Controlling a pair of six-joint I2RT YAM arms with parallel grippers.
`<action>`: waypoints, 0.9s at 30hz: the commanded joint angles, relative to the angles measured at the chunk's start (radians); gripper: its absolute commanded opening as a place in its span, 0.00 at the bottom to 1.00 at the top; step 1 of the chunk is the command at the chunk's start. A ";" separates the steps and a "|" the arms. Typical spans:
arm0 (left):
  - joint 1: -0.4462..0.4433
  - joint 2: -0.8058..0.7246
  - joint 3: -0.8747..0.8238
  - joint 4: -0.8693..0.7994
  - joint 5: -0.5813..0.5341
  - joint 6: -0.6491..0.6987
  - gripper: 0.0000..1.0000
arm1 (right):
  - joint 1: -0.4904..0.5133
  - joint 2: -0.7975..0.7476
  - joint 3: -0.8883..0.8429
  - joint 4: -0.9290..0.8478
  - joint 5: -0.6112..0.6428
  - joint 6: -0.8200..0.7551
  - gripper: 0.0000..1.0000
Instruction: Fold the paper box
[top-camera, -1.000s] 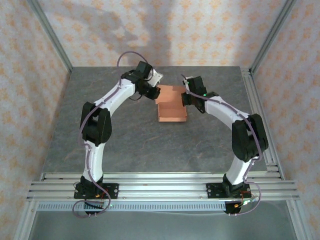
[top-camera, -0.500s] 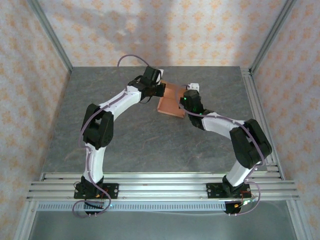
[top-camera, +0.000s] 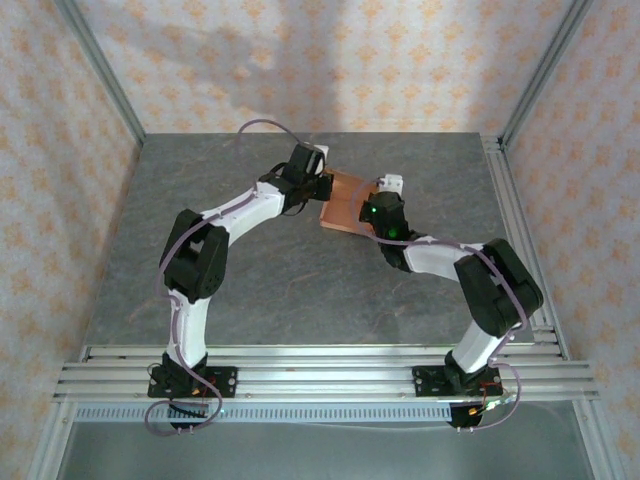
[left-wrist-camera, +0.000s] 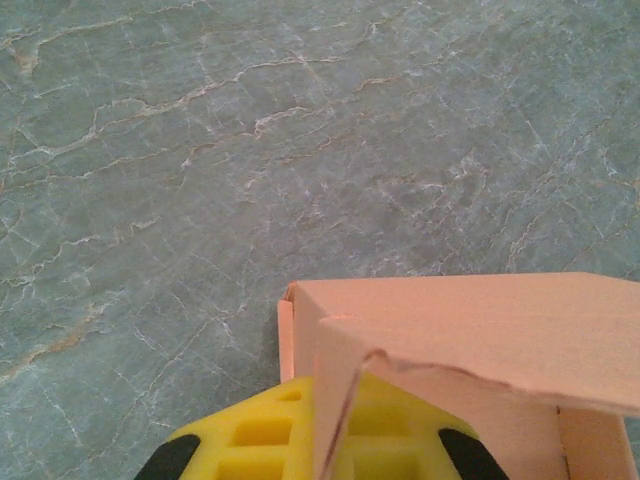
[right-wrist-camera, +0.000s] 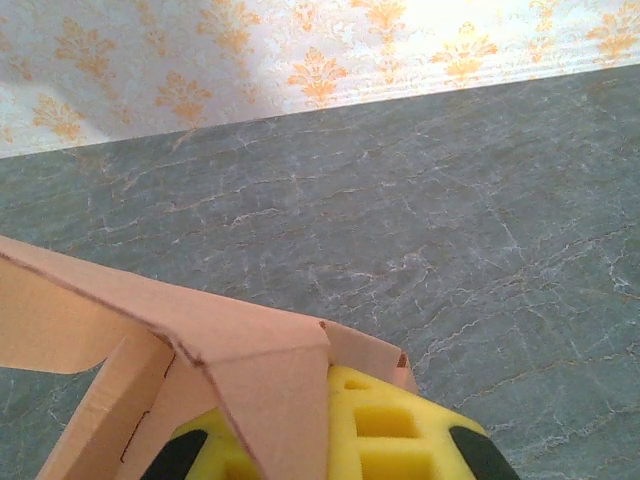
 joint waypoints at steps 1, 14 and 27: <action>-0.019 -0.021 -0.036 0.004 -0.054 -0.024 0.00 | 0.015 0.010 -0.019 0.174 0.001 0.013 0.00; -0.032 -0.071 -0.182 0.124 -0.096 -0.064 0.00 | 0.018 0.042 -0.101 0.261 -0.039 -0.006 0.01; -0.034 -0.092 -0.309 0.208 -0.072 -0.101 0.00 | 0.046 0.069 -0.176 0.319 -0.071 -0.039 0.01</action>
